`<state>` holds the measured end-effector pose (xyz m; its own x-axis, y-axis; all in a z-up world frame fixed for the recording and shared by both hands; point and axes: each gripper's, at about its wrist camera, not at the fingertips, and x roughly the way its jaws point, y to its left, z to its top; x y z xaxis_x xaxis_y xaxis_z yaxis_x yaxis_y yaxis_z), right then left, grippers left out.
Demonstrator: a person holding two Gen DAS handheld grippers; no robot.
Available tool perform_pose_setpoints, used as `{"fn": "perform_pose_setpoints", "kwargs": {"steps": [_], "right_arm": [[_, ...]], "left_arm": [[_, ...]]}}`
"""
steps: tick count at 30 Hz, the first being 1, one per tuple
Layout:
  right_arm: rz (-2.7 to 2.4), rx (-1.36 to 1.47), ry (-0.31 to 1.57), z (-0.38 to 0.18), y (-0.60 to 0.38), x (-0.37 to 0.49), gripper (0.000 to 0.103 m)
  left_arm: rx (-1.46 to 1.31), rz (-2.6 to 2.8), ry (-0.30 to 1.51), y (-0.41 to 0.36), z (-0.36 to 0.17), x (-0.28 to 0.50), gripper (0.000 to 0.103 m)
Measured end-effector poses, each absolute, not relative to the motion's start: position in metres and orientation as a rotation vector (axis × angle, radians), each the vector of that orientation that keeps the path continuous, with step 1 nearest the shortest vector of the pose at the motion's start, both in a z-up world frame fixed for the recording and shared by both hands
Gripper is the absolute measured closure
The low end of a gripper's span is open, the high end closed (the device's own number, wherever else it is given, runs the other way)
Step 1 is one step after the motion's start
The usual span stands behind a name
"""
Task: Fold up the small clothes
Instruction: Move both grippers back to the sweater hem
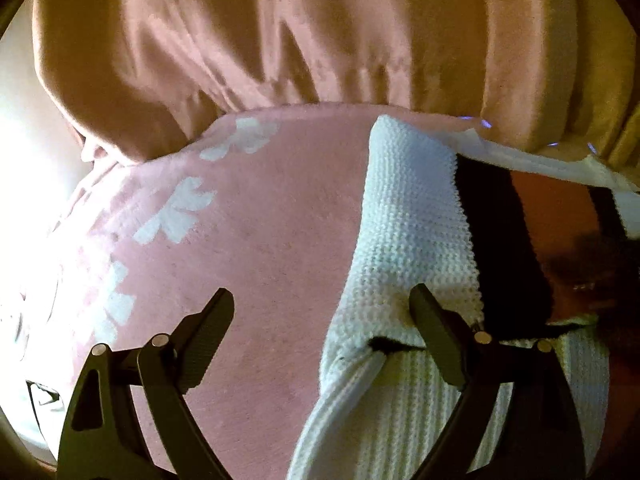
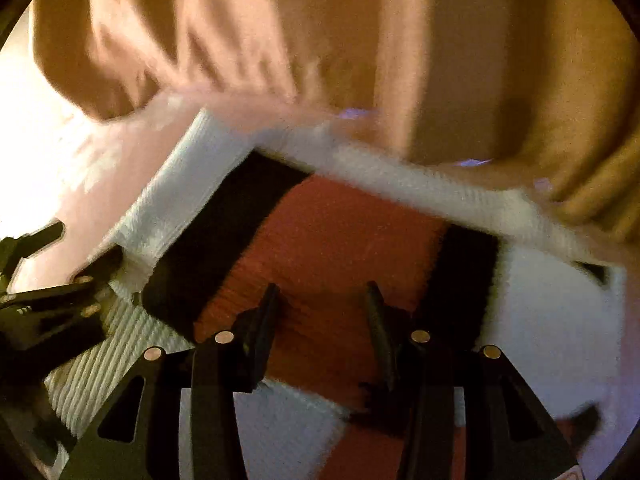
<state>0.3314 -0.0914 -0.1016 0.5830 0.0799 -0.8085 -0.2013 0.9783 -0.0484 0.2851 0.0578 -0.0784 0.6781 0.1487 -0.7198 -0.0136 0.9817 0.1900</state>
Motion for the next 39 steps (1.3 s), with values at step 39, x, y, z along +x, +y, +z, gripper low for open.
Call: {"fn": "perform_pose_setpoints", "kwargs": {"steps": [39], "right_arm": [[-0.145, 0.059, 0.949, -0.048, -0.252, -0.03, 0.037]], "left_arm": [[0.227, -0.087, 0.951, 0.019, -0.066, 0.07, 0.013]]}}
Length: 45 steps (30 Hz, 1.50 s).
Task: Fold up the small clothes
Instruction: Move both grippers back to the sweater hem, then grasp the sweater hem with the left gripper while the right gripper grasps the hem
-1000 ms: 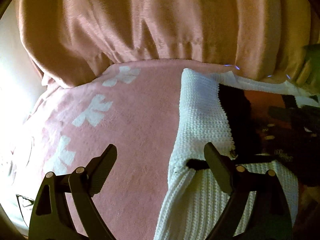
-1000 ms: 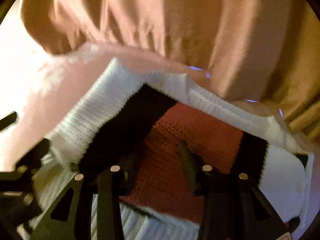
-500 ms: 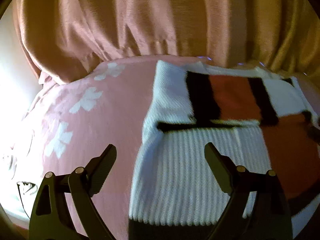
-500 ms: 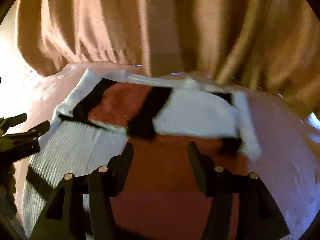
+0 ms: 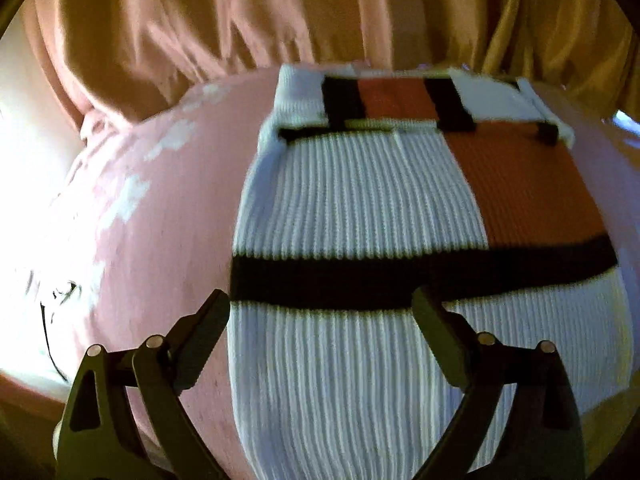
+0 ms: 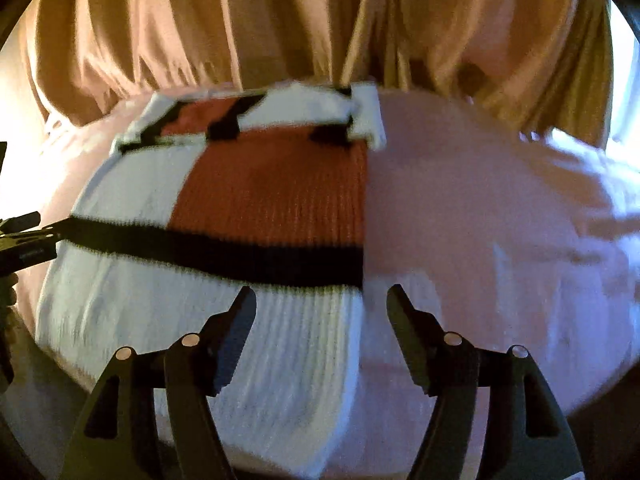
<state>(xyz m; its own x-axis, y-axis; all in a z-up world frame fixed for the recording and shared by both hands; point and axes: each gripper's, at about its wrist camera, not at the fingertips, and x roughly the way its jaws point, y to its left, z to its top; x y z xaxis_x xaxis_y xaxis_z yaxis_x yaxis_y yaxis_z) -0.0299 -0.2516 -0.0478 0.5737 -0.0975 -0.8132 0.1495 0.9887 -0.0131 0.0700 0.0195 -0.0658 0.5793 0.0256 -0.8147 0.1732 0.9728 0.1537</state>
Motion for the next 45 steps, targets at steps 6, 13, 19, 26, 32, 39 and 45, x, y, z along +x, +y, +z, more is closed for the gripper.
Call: {"fn": "perform_pose_setpoints", "kwargs": {"steps": [6, 13, 19, 26, 32, 39, 45], "right_arm": [[-0.137, 0.079, 1.022, -0.073, -0.245, -0.06, 0.037], [-0.148, 0.13, 1.095, -0.1, -0.243, -0.067, 0.036], [-0.143, 0.18, 1.103, -0.106, -0.246, -0.067, 0.032], [-0.147, 0.216, 1.095, -0.109, -0.245, -0.063, 0.024], [-0.14, 0.225, 1.082, -0.109, -0.244, -0.06, 0.021], [-0.119, 0.231, 1.065, -0.106, -0.239, -0.058, 0.052], [-0.083, 0.287, 1.038, -0.099, -0.242, -0.061, 0.09]], "left_arm": [[0.215, -0.076, 1.042, 0.03, -0.09, 0.04, 0.013], [0.164, -0.06, 1.083, 0.046, -0.11, 0.026, 0.01], [0.089, -0.085, 1.078, 0.053, -0.107, 0.025, 0.009], [0.039, -0.119, 1.062, 0.06, -0.114, 0.023, 0.007], [-0.01, -0.093, 1.047, 0.07, -0.114, 0.03, 0.007], [0.021, -0.089, 1.062, 0.069, -0.118, 0.033, 0.007], [-0.043, -0.186, 1.067, 0.074, -0.108, 0.034, 0.054]]}}
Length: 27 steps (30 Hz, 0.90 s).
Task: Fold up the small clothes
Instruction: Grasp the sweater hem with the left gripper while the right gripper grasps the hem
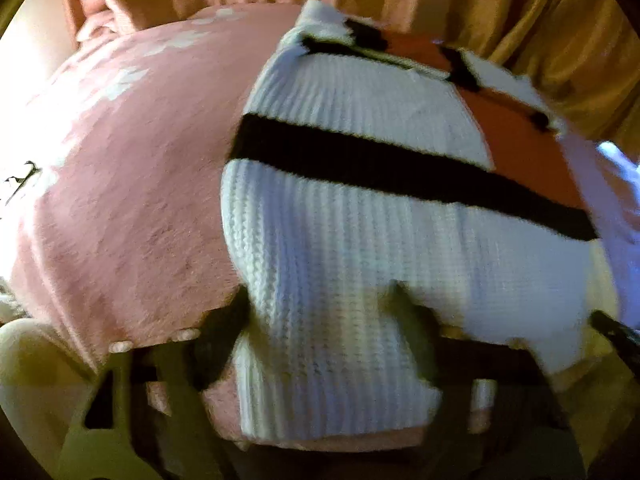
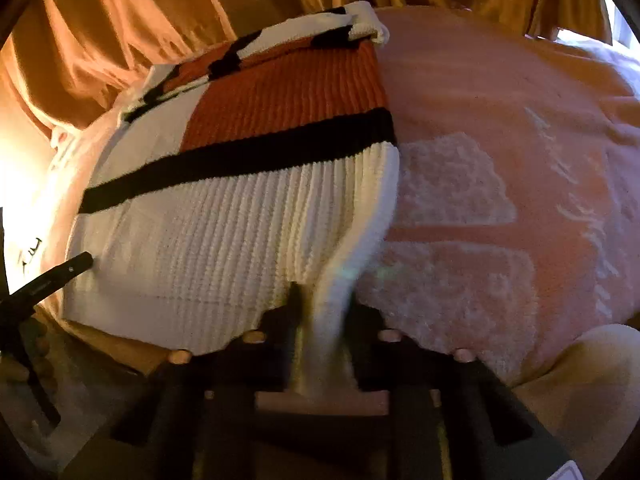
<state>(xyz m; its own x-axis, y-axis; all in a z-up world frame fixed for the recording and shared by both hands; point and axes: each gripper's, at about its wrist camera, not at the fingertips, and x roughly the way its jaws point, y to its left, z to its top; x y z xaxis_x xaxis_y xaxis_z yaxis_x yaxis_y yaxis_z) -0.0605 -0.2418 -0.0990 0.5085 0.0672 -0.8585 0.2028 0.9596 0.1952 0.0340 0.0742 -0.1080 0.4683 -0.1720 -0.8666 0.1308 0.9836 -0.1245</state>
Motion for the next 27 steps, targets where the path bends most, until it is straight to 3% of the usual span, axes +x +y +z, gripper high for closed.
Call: {"fn": "perform_pose_setpoints", "kwargs": {"steps": [2, 4, 13, 22, 25, 27], "right_arm": [[-0.078, 0.283, 1.022, -0.094, -0.239, -0.062, 0.092], [-0.077, 0.27, 0.992, -0.085, -0.236, -0.065, 0.092], [-0.071, 0.244, 0.897, -0.051, -0.231, -0.075, 0.094], [-0.07, 0.242, 0.858, -0.03, -0.234, -0.105, 0.096], [-0.07, 0.237, 0.864, -0.026, -0.234, -0.117, 0.097], [-0.075, 0.221, 0.878, -0.028, -0.233, -0.12, 0.097]], "left_arm": [[-0.089, -0.239, 1.091, 0.076, -0.104, 0.035, 0.077], [-0.096, -0.266, 1.078, 0.073, -0.093, 0.031, 0.085], [-0.005, -0.295, 0.953, 0.057, -0.037, 0.012, 0.089], [-0.056, -0.304, 0.95, 0.082, -0.018, -0.008, 0.09], [-0.054, -0.31, 0.951, 0.088, -0.013, -0.021, 0.103], [-0.058, -0.316, 0.956, 0.092, -0.012, -0.026, 0.103]]}}
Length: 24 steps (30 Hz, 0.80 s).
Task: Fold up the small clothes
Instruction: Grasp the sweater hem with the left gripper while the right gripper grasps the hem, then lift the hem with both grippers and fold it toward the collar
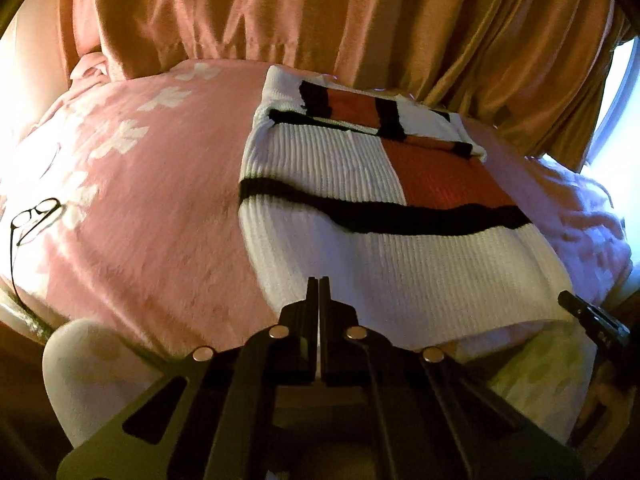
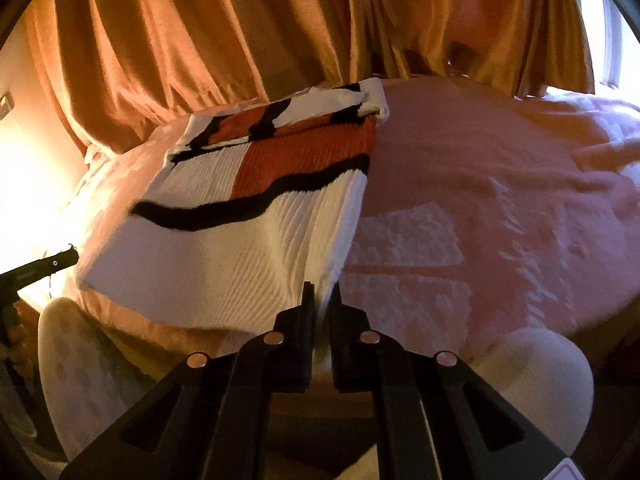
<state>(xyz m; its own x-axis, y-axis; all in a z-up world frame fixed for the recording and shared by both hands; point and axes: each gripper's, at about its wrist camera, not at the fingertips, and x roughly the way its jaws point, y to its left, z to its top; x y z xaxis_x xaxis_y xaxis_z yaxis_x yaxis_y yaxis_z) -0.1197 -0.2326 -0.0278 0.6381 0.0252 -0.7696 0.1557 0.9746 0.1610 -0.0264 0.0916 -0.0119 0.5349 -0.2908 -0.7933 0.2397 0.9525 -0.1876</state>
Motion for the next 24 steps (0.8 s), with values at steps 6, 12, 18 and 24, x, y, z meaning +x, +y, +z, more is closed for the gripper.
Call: {"fn": "perform_pose_setpoints", "kwargs": {"steps": [6, 12, 18, 24], "right_arm": [[-0.084, 0.248, 0.943, -0.046, -0.242, -0.101, 0.092], [-0.114, 0.258, 0.97, -0.064, -0.251, -0.085, 0.049], [-0.12, 0.315, 1.03, -0.09, -0.254, -0.069, 0.037], [-0.11, 0.339, 1.075, -0.108, -0.248, -0.064, 0.035]], "left_arm": [[-0.15, -0.291, 1.035, 0.101, -0.05, -0.004, 0.069], [-0.087, -0.198, 1.006, 0.101, -0.076, 0.015, 0.03], [-0.151, -0.19, 1.097, 0.108, -0.11, 0.032, 0.021], [-0.136, -0.202, 1.07, 0.098, -0.109, 0.028, 0.019]]}}
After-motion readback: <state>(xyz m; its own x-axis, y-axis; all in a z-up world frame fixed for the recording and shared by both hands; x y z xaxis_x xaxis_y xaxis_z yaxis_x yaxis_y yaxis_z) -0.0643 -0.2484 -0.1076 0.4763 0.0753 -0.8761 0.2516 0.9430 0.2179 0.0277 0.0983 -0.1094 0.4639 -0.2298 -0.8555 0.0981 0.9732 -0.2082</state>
